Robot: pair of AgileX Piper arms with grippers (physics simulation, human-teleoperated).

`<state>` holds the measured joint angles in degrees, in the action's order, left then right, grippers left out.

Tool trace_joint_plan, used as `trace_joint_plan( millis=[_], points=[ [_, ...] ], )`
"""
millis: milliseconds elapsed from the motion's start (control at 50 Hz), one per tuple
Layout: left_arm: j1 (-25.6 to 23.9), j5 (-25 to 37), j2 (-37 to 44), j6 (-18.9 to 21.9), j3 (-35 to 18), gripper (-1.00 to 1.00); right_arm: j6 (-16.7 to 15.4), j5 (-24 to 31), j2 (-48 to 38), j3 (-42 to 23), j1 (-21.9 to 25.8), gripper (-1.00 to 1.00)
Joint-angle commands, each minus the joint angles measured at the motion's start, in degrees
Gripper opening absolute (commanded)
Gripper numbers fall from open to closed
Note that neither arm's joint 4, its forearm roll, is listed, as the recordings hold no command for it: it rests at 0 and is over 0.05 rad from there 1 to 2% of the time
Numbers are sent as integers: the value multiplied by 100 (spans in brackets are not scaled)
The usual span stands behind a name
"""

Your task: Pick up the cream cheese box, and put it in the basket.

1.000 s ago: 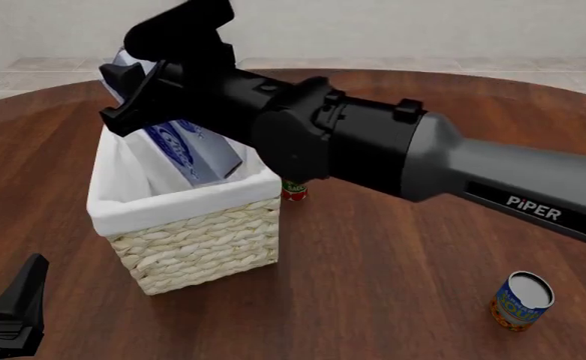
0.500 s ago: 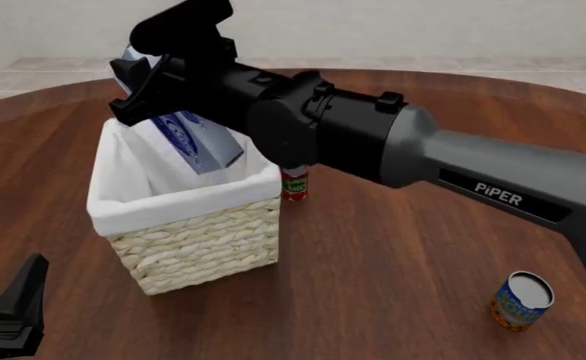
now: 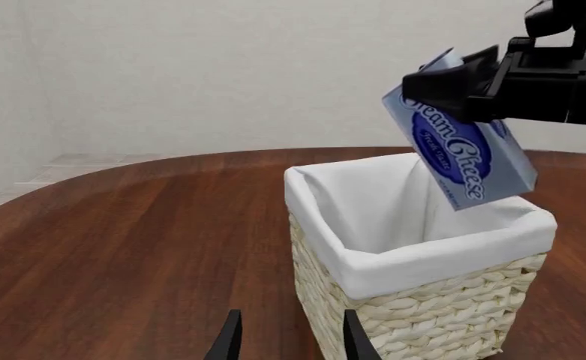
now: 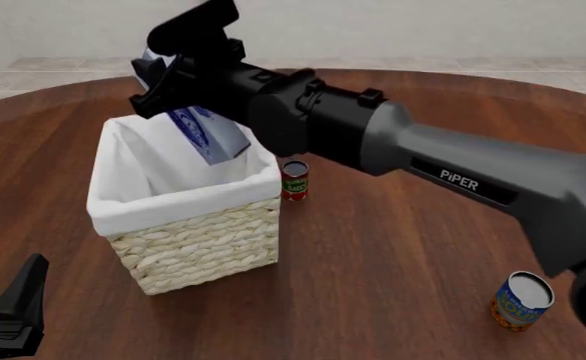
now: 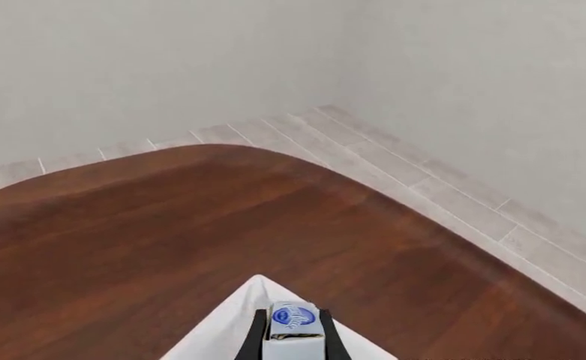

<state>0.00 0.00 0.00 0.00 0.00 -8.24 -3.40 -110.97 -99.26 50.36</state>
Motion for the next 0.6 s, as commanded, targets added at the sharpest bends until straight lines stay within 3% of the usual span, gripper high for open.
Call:
trace_joint_plan(
  millis=[20, 600],
  points=[
    [0, 0, 0, 0, 0, 100, 105, -21, -70, -87, -6, -100],
    [0, 0, 0, 0, 0, 100, 145, 59, -398, -377, 67, -100]
  ],
)
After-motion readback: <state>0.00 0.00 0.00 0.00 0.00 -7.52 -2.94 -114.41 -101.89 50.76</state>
